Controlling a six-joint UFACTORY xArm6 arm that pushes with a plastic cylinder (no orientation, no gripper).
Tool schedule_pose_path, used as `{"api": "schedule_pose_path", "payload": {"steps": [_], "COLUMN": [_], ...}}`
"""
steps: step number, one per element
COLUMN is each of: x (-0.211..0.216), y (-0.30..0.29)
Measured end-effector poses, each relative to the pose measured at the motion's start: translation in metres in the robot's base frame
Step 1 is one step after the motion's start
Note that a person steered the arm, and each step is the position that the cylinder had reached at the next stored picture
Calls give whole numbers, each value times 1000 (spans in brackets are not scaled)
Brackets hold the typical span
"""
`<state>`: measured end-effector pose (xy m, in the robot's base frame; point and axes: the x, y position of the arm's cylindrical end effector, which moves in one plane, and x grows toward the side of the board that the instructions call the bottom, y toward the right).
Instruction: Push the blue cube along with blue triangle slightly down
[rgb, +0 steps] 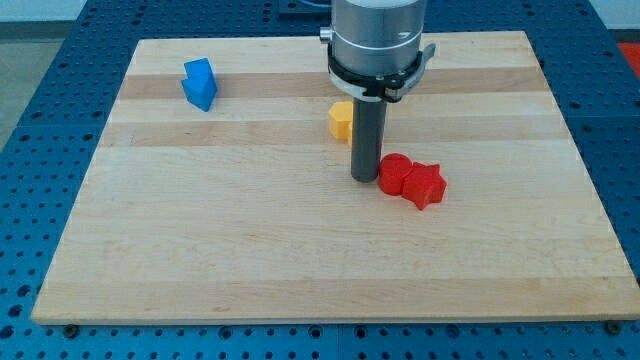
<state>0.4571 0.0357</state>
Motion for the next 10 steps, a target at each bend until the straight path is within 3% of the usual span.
{"api": "schedule_pose_path", "payload": {"steps": [2,3,5,7,9,10], "x": [-11,-12,-29,-103,-195,-203], "y": [-8,-62,-227,-339,-313,-266]}}
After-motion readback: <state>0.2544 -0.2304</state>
